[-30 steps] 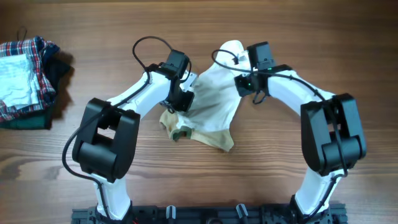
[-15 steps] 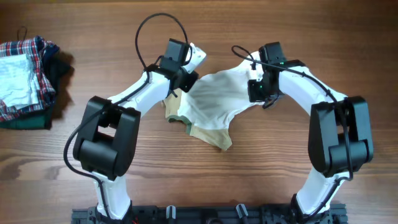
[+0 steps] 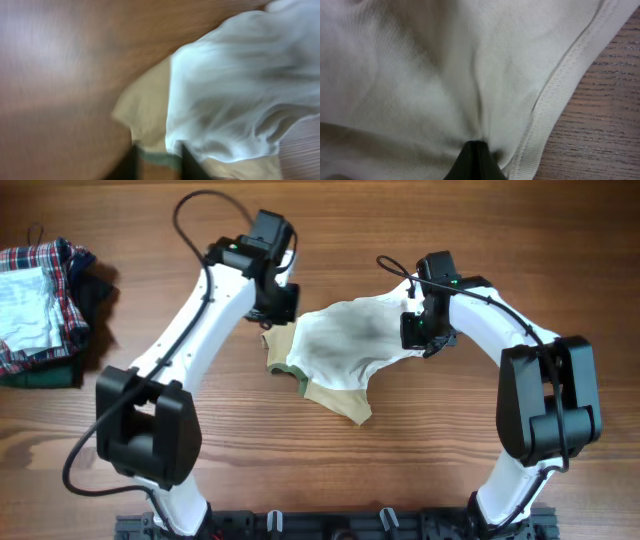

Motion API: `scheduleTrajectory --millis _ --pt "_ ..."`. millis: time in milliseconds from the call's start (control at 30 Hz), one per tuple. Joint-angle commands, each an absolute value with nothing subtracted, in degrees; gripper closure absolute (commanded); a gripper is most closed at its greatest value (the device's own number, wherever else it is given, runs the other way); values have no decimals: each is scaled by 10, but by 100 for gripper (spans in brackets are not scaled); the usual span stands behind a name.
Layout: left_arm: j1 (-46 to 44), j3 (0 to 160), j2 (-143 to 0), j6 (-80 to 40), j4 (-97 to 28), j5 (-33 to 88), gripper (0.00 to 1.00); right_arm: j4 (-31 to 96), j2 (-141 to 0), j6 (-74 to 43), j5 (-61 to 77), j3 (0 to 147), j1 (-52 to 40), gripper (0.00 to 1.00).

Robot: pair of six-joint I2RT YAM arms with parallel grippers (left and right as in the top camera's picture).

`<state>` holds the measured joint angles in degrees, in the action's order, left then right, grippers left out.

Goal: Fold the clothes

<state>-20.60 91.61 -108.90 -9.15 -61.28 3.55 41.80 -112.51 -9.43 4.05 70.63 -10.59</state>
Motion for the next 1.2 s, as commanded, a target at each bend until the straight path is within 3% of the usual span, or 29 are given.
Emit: scheduleTrajectory --millis 0,67,300,400,1167 --pt "-155 906 -1087 -239 -627 116 48 406 -1157 -90 34 679 -103 95" --pt "-116 901 -1087 -278 -622 151 38 402 -1157 -90 34 679 -103 95" --pt "-34 764 -1088 -390 -462 296 34 395 -1157 -90 34 679 -103 95" --pt "-30 705 -1088 -442 -393 343 38 395 -1157 -90 34 679 -103 95" --pt "-32 602 -1089 -564 -237 314 37 397 -1157 -90 34 679 -103 94"
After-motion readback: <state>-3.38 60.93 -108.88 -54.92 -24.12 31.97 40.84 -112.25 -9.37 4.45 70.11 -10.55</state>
